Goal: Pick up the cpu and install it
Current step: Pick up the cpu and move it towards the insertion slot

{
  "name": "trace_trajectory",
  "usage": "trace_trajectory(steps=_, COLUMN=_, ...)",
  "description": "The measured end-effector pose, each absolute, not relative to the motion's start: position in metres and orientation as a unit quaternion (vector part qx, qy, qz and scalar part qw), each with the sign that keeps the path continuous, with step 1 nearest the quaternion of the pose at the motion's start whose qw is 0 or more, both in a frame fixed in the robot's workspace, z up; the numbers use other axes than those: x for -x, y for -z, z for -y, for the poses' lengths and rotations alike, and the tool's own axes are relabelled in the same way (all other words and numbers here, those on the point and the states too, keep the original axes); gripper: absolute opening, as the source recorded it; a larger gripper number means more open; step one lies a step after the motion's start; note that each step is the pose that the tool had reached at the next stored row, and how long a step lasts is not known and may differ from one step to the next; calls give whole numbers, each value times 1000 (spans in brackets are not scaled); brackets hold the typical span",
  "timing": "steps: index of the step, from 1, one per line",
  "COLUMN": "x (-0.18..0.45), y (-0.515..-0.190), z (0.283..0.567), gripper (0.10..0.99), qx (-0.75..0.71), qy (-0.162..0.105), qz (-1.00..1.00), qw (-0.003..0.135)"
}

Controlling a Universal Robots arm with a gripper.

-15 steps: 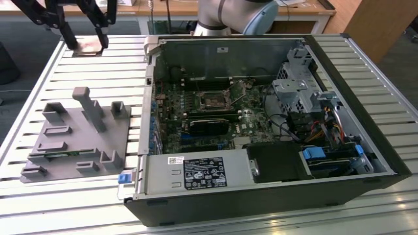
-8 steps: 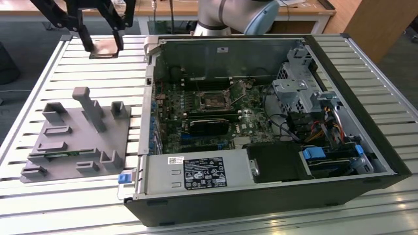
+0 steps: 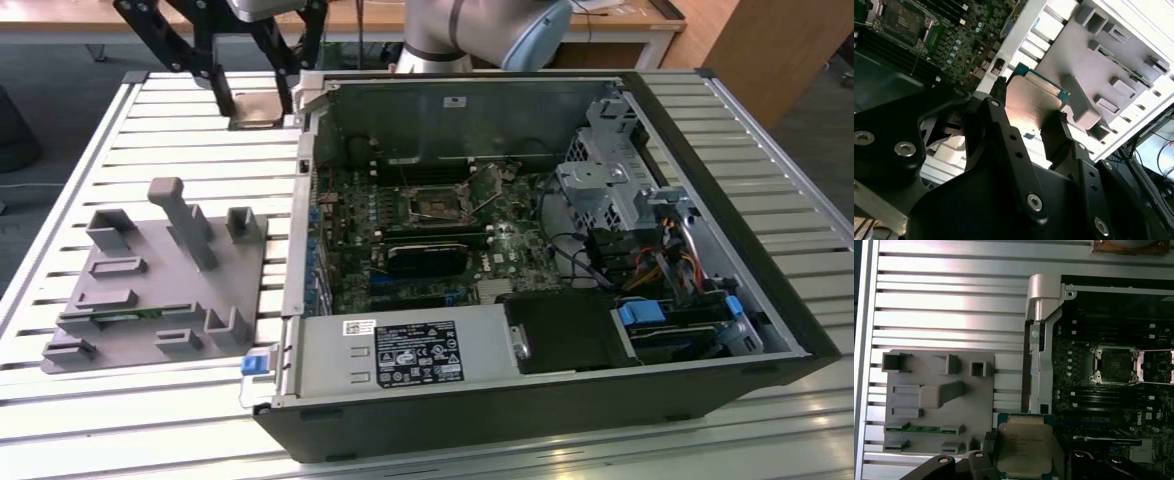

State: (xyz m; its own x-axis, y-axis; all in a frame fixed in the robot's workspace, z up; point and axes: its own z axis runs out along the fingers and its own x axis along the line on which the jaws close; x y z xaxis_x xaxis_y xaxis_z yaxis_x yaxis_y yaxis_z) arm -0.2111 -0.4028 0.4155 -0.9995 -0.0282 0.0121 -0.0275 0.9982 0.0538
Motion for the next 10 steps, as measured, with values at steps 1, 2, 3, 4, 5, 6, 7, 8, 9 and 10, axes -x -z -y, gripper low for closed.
trace_trajectory(steps=1, x=207, y=-414, z=402, gripper=529, qx=-14, qy=27, qz=1000, qw=6)
trace_trajectory(steps=2, x=202, y=-413, z=402, gripper=529, qx=-14, qy=27, qz=1000, qw=6)
trace_trajectory(steps=3, x=198, y=-412, z=402, gripper=529, qx=-14, qy=27, qz=1000, qw=6)
trace_trajectory(steps=4, x=193, y=-411, z=401, gripper=529, qx=-14, qy=27, qz=1000, qw=6)
trace_trajectory(steps=5, x=189, y=-410, z=401, gripper=529, qx=-14, qy=27, qz=1000, qw=6)
trace_trajectory(steps=6, x=184, y=-409, z=401, gripper=529, qx=-14, qy=27, qz=1000, qw=6)
trace_trajectory(steps=7, x=180, y=-408, z=400, gripper=529, qx=-14, qy=27, qz=1000, qw=6)
trace_trajectory(steps=8, x=175, y=-407, z=400, gripper=529, qx=-14, qy=27, qz=1000, qw=6)
trace_trajectory(steps=9, x=171, y=-406, z=400, gripper=529, qx=-14, qy=27, qz=1000, qw=6)
trace_trajectory(steps=10, x=166, y=-405, z=399, gripper=529, qx=-14, qy=27, qz=1000, qw=6)
